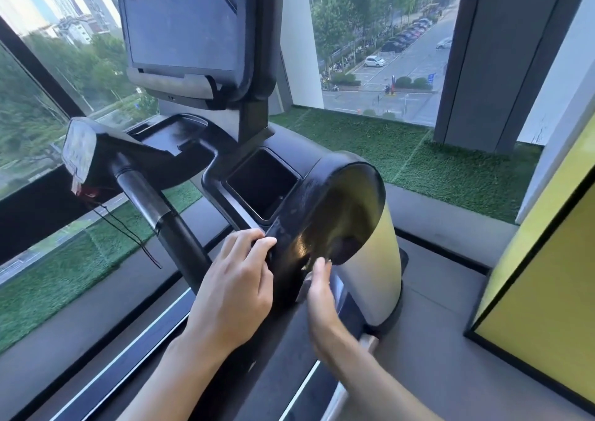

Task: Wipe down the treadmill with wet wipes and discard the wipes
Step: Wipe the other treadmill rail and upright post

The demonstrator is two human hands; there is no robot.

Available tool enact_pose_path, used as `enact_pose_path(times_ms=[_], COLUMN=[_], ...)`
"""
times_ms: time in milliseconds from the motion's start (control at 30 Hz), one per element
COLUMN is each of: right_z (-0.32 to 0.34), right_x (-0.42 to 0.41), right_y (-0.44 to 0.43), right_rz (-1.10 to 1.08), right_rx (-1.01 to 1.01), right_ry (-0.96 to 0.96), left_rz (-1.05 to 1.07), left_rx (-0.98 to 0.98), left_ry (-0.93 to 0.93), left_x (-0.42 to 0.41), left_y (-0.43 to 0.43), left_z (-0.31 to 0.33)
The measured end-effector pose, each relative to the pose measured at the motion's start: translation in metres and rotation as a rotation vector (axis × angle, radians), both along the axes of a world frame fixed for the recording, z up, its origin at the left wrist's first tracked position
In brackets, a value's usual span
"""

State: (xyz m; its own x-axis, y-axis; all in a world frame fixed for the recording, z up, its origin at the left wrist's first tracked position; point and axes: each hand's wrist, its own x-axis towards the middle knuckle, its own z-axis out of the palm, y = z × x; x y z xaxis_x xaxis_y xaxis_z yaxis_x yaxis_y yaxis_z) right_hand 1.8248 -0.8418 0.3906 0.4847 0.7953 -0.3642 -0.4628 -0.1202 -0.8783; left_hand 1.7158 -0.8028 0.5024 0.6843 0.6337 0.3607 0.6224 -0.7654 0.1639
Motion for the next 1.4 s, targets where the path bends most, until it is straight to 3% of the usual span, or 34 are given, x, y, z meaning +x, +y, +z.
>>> enact_pose_path(times_ms=[100, 233, 300, 433, 600, 733, 800, 933, 1133, 1300, 1400], right_z=[0.015, 0.021, 0.027, 0.010, 0.034, 0.034, 0.037, 0.057, 0.052, 0.056, 0.047], right_x=[-0.005, 0.023, 0.007, 0.010, 0.057, 0.040, 0.059, 0.076, 0.063, 0.068, 0.036], right_y=[-0.004, 0.021, 0.007, -0.008, 0.030, 0.006, 0.013, 0.032, 0.004, 0.023, -0.001], right_rz=[-0.017, -0.093, -0.053, 0.041, -0.022, 0.129, 0.141, 0.111, 0.352, 0.143, 0.250], right_rx=[0.126, 0.054, 0.140, 0.264, 0.173, 0.352, 0.358, 0.258, 0.481, 0.327, 0.446], right_ry=[-0.139, -0.206, -0.388, -0.950, -0.936, -1.432, -1.541, -1.522, -1.715, -1.549, -1.607], left_rz=[0.002, 0.009, 0.009, 0.007, 0.055, 0.064, 0.083, 0.062, -0.025, -0.003, -0.003], left_rx=[-0.010, -0.011, -0.011, -0.003, -0.001, -0.011, -0.017, 0.003, 0.022, 0.006, 0.009], left_ry=[-0.018, -0.030, -0.030, -0.063, -0.110, -0.094, -0.095, -0.089, -0.027, -0.026, -0.040], left_x=[0.000, 0.000, 0.001, 0.002, 0.002, 0.001, 0.001, -0.005, -0.031, -0.033, -0.033], left_y=[0.002, 0.000, 0.000, 0.000, -0.001, -0.001, -0.001, -0.004, -0.013, -0.016, -0.017], left_z=[-0.002, -0.002, -0.001, 0.001, 0.001, 0.002, 0.002, 0.001, -0.001, -0.002, -0.001])
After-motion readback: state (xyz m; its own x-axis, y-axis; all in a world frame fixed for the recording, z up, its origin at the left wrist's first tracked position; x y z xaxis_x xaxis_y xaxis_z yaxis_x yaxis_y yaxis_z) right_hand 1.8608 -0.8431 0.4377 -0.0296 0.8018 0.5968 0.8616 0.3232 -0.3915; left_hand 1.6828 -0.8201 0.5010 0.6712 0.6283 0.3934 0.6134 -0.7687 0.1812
